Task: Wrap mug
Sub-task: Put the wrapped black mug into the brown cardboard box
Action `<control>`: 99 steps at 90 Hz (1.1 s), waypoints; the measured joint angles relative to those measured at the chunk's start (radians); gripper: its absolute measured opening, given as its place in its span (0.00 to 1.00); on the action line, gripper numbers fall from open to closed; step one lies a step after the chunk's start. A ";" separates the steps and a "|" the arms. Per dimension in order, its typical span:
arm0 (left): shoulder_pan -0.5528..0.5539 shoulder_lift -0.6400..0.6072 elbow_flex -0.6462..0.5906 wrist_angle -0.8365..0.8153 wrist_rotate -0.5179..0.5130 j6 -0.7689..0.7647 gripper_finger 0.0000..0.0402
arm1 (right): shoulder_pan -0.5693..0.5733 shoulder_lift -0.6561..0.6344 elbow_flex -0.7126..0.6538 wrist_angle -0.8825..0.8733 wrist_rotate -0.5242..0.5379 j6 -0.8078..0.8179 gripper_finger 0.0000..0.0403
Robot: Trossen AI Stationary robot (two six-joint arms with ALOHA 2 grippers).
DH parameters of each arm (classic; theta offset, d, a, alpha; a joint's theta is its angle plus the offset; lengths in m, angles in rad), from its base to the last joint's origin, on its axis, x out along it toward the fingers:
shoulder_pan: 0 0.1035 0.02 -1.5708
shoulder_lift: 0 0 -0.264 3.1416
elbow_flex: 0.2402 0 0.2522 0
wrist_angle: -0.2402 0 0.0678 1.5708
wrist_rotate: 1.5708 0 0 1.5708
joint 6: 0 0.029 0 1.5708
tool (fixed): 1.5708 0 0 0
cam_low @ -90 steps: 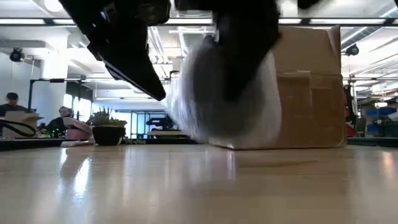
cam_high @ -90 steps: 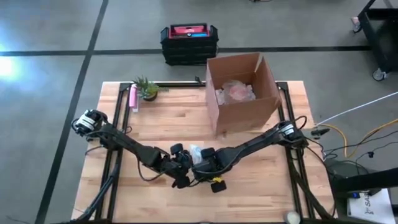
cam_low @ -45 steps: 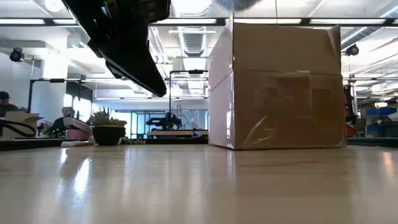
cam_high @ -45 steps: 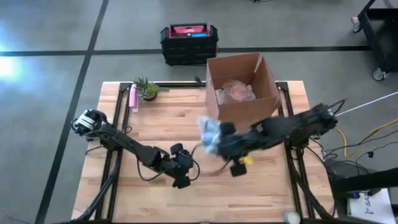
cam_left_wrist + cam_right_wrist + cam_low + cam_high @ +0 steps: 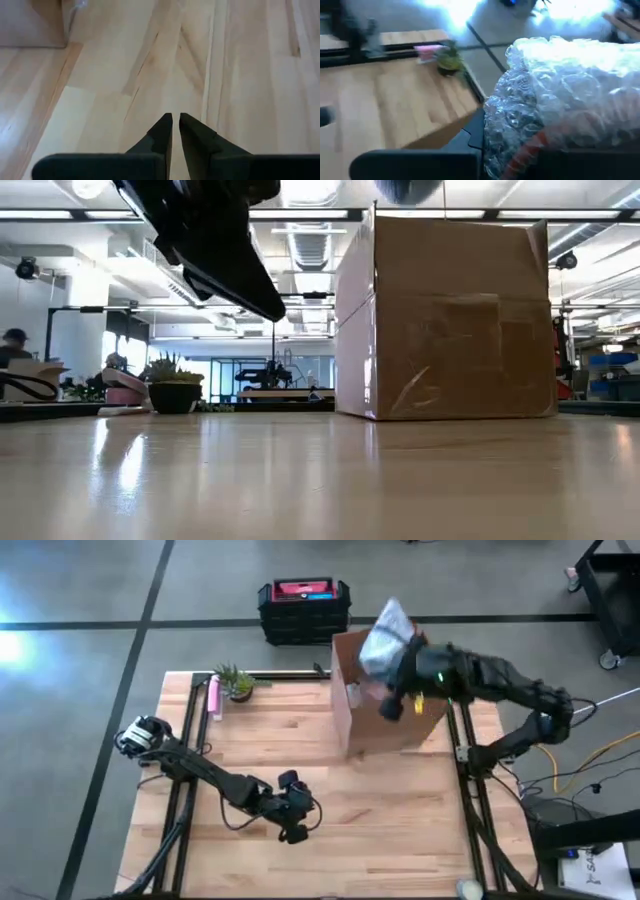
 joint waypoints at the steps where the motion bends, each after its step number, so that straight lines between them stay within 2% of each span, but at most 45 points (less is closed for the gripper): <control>1: 0.000 0.000 0.000 0.000 0.000 0.001 0.06 | -0.017 0.002 0.000 -0.003 -0.017 0.003 0.02; 14: 0.001 0.000 0.000 0.000 0.000 0.007 0.06 | -0.189 0.069 -0.005 -0.076 -0.192 0.058 0.02; 35: 0.001 0.000 0.000 0.000 0.000 0.010 0.06 | -0.320 0.222 -0.023 -0.221 -0.299 0.076 0.02; 46: 0.001 0.000 0.000 0.000 0.001 0.007 0.06 | -0.343 0.310 -0.028 -0.228 -0.313 0.078 0.02; 60: 0.000 0.000 0.000 0.000 0.009 0.003 0.06 | -0.345 0.426 -0.032 -0.224 -0.429 0.077 0.02; 68: -0.002 0.000 0.000 0.000 0.009 -0.006 0.06 | -0.344 0.477 -0.026 -0.200 -0.461 0.068 0.02; 89: -0.012 0.000 -0.001 -0.002 0.012 -0.020 0.06 | -0.342 0.556 -0.026 -0.211 -0.468 0.101 0.03; 99: -0.013 0.000 -0.001 -0.002 0.012 -0.029 0.06 | -0.338 0.565 -0.028 -0.213 -0.471 0.136 0.08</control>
